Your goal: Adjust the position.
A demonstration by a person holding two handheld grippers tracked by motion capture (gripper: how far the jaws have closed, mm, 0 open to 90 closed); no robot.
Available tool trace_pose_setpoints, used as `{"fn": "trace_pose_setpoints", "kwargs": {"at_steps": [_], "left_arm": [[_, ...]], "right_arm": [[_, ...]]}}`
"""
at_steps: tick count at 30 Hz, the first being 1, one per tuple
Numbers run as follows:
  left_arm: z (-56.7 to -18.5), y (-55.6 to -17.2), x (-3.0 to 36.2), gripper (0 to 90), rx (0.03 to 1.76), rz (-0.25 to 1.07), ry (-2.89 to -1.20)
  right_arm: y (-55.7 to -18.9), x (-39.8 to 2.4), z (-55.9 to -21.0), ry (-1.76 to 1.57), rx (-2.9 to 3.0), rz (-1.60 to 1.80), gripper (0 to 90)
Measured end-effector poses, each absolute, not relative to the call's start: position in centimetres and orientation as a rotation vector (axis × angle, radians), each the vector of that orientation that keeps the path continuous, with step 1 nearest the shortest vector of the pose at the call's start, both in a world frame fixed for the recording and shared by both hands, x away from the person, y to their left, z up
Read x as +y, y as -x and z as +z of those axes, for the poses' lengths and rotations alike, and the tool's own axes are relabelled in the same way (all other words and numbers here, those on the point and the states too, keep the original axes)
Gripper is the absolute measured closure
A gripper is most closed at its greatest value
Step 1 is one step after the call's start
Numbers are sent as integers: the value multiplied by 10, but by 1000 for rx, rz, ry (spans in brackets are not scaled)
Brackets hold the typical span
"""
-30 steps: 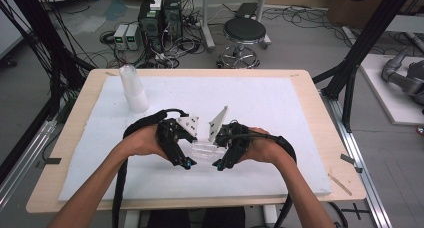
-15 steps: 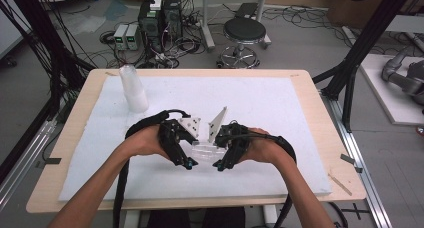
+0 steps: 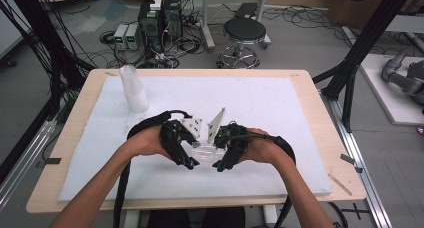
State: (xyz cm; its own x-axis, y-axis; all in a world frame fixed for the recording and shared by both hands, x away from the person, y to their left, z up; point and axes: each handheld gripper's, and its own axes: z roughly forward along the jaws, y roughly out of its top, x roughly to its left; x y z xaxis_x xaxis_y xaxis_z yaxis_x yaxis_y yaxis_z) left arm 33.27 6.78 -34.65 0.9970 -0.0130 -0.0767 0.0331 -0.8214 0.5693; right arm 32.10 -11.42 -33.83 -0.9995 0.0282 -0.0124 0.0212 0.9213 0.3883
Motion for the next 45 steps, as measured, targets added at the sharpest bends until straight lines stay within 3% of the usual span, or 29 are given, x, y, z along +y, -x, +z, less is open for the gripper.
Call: {"fn": "trace_pose_setpoints", "kwargs": {"at_steps": [3, 12, 15, 19, 32, 45], "left_arm": [[-348, -333, 69, 407, 20, -106, -2521], [-347, -333, 70, 417, 19, -98, -2511], [-347, -333, 70, 419, 10, -95, -2515], [-347, -333, 71, 421, 15, -89, -2514], [-359, -331, 87, 420, 57, -87, -2437], [-384, -331, 132, 419, 155, -92, -2192]], "right_arm": [[-321, -114, -339, -34, 3062, 613, 322], [-322, -114, -338, -35, 3063, 619, 319], [-322, -115, -338, -36, 3060, 626, 278], [-323, -115, -339, -36, 3055, 657, 131], [-323, -132, -334, -76, 2958, 959, 128], [-321, -160, -328, -133, 2802, 1278, 129]]}}
